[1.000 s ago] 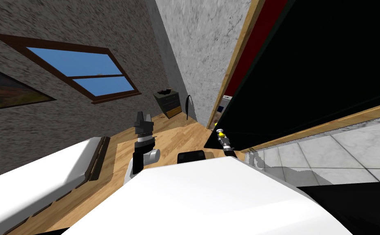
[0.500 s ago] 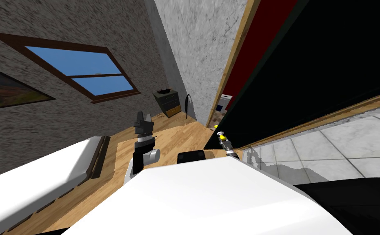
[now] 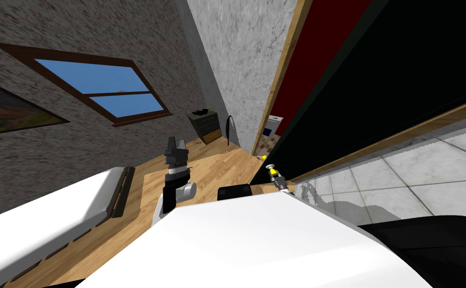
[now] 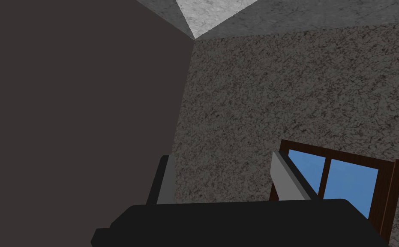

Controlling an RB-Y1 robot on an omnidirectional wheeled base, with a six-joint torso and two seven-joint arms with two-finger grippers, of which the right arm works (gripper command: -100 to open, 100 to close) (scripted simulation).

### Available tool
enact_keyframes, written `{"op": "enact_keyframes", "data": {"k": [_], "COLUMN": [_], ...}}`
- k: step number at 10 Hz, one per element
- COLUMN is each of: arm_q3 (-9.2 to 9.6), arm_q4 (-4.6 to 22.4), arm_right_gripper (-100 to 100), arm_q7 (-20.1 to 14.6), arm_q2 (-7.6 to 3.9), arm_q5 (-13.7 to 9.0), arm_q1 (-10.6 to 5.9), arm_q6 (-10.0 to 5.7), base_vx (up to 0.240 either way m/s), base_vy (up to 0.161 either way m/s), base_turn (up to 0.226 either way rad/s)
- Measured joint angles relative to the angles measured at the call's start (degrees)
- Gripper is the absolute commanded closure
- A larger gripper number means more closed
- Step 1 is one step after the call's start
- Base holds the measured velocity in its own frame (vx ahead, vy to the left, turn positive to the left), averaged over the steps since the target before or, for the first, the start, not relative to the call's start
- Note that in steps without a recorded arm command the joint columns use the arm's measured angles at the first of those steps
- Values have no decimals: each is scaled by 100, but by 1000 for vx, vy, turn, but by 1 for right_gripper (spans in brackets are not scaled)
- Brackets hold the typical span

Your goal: Pull the door open

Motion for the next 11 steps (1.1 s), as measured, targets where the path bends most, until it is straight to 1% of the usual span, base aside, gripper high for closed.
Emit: {"op": "enact_keyframes", "data": {"k": [1,3,6,9,10,11], "arm_q3": [15,32,88,127,146,161], "arm_q4": [100,214,417,508,628,682], "arm_right_gripper": [100,100,100,100,100,100], "arm_q7": [-27,-78,-136,-178,-200,-228], "arm_q2": [-5,-50,-66,-97,-93,-111], "arm_q5": [23,68,147,204,230,249], "arm_q1": [-11,32,44,96,76,90], "arm_q6": [-93,-311,-619,-825,-944,-1034], "base_vx": [20,30,19,8,6,10], "base_vy": [39,33,30,18,13,15], "base_turn": [-5,-9,10,0,1,-6]}}
